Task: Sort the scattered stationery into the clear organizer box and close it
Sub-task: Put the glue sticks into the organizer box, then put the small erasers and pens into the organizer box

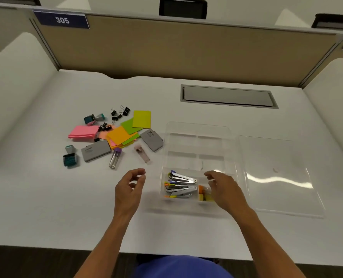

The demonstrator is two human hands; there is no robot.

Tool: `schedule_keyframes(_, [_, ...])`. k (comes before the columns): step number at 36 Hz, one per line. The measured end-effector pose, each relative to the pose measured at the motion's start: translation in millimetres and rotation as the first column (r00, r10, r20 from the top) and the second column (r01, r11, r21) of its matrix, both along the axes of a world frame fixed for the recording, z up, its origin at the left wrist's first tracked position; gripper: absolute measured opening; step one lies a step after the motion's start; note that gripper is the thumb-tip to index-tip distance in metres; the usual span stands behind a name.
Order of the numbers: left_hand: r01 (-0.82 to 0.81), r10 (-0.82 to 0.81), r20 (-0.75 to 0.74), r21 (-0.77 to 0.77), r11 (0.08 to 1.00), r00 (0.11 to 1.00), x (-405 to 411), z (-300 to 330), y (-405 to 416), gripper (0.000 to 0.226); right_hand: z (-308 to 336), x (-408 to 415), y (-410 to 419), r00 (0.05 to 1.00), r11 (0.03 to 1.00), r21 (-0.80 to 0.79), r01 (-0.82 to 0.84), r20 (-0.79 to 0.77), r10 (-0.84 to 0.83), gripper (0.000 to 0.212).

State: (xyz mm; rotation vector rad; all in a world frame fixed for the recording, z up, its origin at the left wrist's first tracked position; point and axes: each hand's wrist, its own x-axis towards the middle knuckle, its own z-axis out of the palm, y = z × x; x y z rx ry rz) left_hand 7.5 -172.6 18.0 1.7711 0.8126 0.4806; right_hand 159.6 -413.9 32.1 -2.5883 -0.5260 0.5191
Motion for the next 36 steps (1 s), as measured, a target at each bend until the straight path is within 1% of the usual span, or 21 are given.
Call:
schedule_keyframes(3, [-0.011, 0.011, 0.000, -0.014, 1.000, 1.000, -3, -1, 5, 0.016, 6, 3, 6, 0.999, 0.994, 0.110, 0.020, 0.048, -0.025, 0.030])
schedule_keyframes(9, [-0.016, 0.016, -0.006, 0.006, 1.000, 1.000, -8, -4, 18, 0.018, 19, 2, 34, 0.996, 0.972, 0.232, -0.020, 0.093, -0.001, 0.026])
schedule_keyframes(11, [0.017, -0.014, -0.041, 0.069, 0.997, 0.999, -10, -8, 24, 0.022, 24, 0, 47, 0.996, 0.959, 0.279, -0.041, 0.092, 0.016, 0.025])
schedule_keyframes(13, [0.072, -0.055, -0.098, 0.180, 0.981, 0.994, -12, -12, 30, 0.027, 28, -3, 61, 0.994, 0.951, 0.298, -0.078, 0.096, 0.052, 0.025])
schedule_keyframes(16, [0.113, -0.068, -0.158, 0.296, 0.948, 0.985, -14, -16, 39, 0.030, 31, -5, 83, 0.989, 0.945, 0.297, -0.141, 0.091, 0.119, 0.025])
schedule_keyframes(20, [0.132, -0.065, -0.187, 0.372, 0.919, 0.980, -15, -20, 55, 0.040, 31, -7, 112, 0.974, 0.937, 0.269, -0.222, 0.093, 0.204, 0.028])
schedule_keyframes(22, [0.157, -0.065, -0.245, 0.374, 0.914, 0.967, -15, -24, 65, 0.047, 30, -7, 128, 0.964, 0.935, 0.236, -0.266, 0.092, 0.251, 0.033])
schedule_keyframes(25, [0.212, -0.074, -0.343, 0.383, 0.899, 0.936, -16, -28, 78, 0.057, 27, -11, 150, 0.945, 0.930, 0.168, -0.325, 0.077, 0.317, 0.047])
schedule_keyframes(29, [0.338, -0.114, -0.458, 0.443, 0.830, 0.882, -18, -36, 92, 0.068, 23, -18, 177, 0.925, 0.914, 0.145, -0.378, 0.106, 0.365, 0.055])
schedule_keyframes(31, [0.383, -0.132, -0.482, 0.470, 0.795, 0.866, -17, -40, 100, 0.071, 20, -20, 188, 0.917, 0.910, 0.136, -0.392, 0.133, 0.375, 0.057])
schedule_keyframes(33, [0.403, -0.154, -0.482, 0.471, 0.784, 0.863, -15, -42, 106, 0.075, 14, -23, 200, 0.920, 0.917, 0.107, -0.384, 0.125, 0.371, 0.061])
schedule_keyframes(36, [0.376, -0.170, -0.454, 0.414, 0.829, 0.875, -8, -43, 115, 0.077, 6, -26, 218, 0.937, 0.934, 0.093, -0.344, 0.098, 0.335, 0.067])
